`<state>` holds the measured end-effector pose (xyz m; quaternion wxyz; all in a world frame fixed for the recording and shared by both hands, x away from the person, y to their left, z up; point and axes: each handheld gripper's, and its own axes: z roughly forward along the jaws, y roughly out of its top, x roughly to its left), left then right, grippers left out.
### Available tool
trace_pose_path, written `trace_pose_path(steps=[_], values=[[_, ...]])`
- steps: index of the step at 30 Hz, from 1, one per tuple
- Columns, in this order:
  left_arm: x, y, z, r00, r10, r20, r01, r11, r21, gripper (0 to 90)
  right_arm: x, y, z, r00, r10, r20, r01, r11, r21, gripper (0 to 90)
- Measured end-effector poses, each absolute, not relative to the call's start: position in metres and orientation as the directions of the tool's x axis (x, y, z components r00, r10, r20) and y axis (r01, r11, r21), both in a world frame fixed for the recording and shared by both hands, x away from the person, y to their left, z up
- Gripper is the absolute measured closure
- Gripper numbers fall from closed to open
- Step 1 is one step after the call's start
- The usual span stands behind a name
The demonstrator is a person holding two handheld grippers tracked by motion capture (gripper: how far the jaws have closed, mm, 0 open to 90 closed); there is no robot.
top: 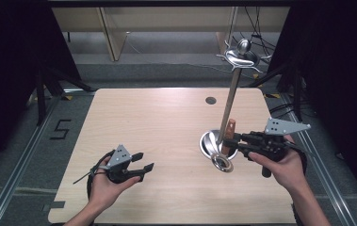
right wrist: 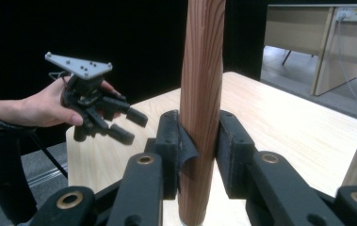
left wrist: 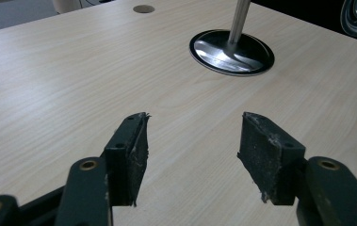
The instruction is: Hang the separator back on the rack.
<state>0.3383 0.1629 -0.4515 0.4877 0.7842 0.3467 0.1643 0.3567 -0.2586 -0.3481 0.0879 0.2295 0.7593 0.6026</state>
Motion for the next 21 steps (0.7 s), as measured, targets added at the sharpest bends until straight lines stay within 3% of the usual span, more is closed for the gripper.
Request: trace_pose_path(steps=[21], values=[[0.340, 0.164, -0.449, 0.701, 0.709, -0.075, 0.372, -0.274, 0.887, 39.8, 0.366, -0.242, -0.319, -0.877, 0.468, 0.113, 0.199, 0.138, 0.970, 73.7]])
